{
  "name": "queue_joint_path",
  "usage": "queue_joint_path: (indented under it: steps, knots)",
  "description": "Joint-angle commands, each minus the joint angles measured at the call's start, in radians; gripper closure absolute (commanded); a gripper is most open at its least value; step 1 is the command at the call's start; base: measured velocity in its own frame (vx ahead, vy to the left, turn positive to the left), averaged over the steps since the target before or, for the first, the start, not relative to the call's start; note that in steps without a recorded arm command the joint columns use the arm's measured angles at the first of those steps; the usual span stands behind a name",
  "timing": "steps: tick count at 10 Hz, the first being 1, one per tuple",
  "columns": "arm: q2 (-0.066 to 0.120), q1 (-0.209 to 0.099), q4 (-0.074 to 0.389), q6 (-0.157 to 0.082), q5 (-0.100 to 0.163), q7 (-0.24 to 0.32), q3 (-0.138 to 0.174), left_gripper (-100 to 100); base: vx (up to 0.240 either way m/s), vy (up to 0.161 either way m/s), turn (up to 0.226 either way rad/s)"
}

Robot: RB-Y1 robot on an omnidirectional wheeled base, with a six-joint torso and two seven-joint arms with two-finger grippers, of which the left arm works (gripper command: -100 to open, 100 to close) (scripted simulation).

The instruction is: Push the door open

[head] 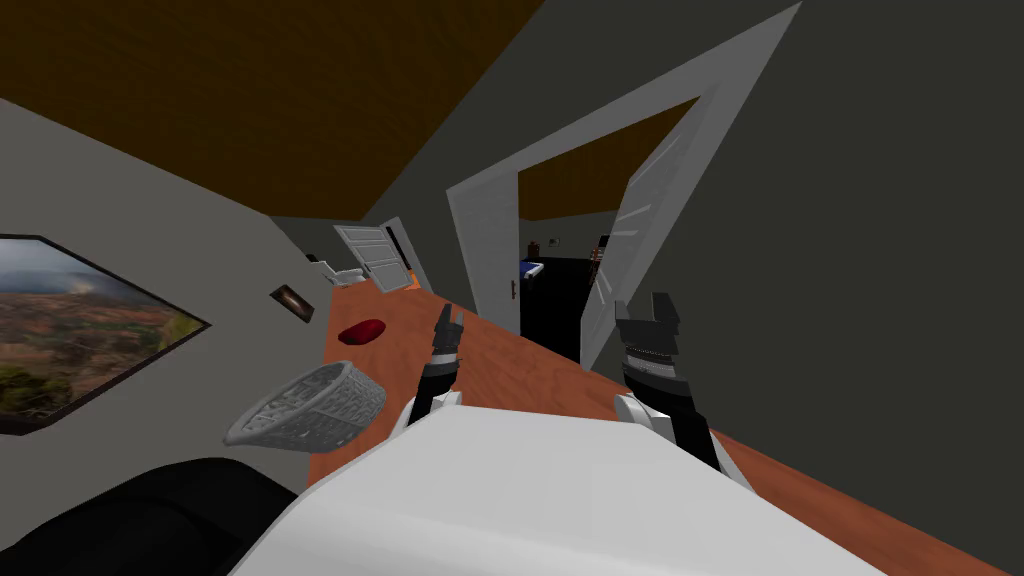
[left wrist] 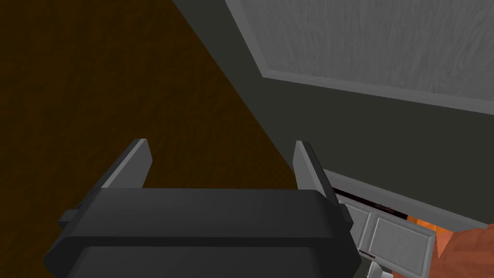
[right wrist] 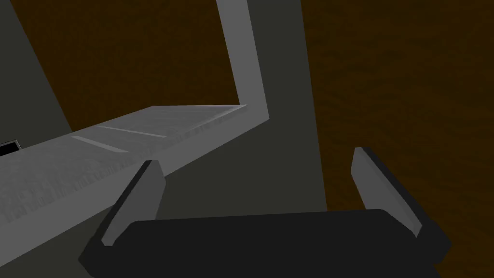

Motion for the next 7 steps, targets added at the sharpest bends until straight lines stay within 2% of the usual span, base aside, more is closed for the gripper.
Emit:
queue_joint_path:
  steps: [1,7]
  knots:
    - [0.01,-0.012,0.028,-0.008,0.018,0.02,-0.006,-100,0.068,0.024,-0.09]
    - [0.047,-0.069,0.161,-0.047,0.102,0.115,-0.032,-100,0.12,0.056,-0.115]
